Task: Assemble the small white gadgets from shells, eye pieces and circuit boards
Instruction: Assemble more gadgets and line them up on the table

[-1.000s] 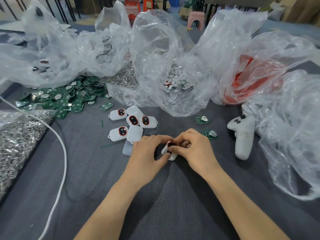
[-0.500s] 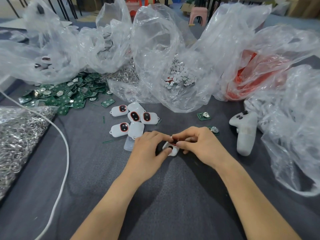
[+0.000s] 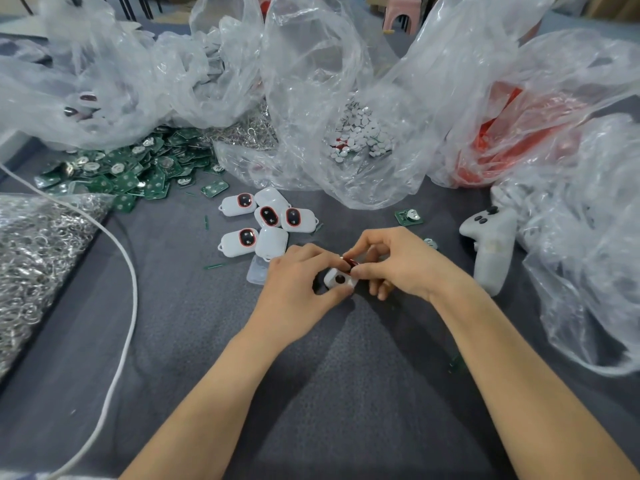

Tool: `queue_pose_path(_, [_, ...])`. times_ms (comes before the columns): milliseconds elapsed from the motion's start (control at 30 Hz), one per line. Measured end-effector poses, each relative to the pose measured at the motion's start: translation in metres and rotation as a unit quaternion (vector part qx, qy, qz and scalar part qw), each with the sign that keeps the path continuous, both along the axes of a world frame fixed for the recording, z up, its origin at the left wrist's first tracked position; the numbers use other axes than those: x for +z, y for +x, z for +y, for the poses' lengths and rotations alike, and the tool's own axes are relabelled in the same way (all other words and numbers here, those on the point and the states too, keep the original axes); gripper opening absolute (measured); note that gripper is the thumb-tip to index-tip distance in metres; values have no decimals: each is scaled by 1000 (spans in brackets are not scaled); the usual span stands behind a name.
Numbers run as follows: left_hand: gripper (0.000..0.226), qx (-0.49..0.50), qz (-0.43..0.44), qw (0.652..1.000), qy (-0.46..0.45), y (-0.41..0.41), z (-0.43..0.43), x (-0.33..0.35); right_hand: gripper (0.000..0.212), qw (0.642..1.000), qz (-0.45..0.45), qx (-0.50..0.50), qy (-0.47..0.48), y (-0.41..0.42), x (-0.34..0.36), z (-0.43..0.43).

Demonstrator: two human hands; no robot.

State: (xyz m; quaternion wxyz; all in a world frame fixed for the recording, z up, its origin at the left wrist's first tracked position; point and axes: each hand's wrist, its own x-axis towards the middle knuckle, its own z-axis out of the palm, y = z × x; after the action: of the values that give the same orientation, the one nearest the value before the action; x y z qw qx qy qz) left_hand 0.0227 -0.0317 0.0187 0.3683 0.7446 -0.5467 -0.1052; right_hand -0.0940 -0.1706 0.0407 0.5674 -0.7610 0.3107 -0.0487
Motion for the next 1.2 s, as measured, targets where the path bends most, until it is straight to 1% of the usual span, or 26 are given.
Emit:
queue_pose_path(133, [24, 1, -11, 1000, 1, -2, 0, 1, 21, 999, 32, 24, 36, 2, 7, -6])
queue_pose_path(233, [24, 2, -30, 1000, 2, -3, 1, -1, 25, 997, 40, 30, 62, 1, 10, -9])
queue_pose_path(400, [24, 19, -45, 999, -3, -6, 2, -2, 19, 992, 39, 34, 115, 1, 12, -12])
queue_pose_path(700, [24, 8, -25, 1000, -11, -6, 0, -4, 22, 993, 45, 44, 103, 1, 12, -12])
queue_pose_path(900, [23, 5, -7, 1000, -14, -8, 1, -3, 18, 983, 127, 71, 111, 15, 21, -20])
queue_pose_path(1067, [23, 9, -12, 1000, -20, -9, 1, -4, 18, 976, 176, 87, 92, 23, 23, -22])
queue_pose_path(1133, [21, 7, -27, 999, -27, -11, 1, -5, 19, 972, 202, 94, 78, 28, 25, -23])
queue_pose_path(1200, [17, 4, -62, 997, -35, -14, 2, -5, 21, 966, 229, 104, 59, 35, 29, -24])
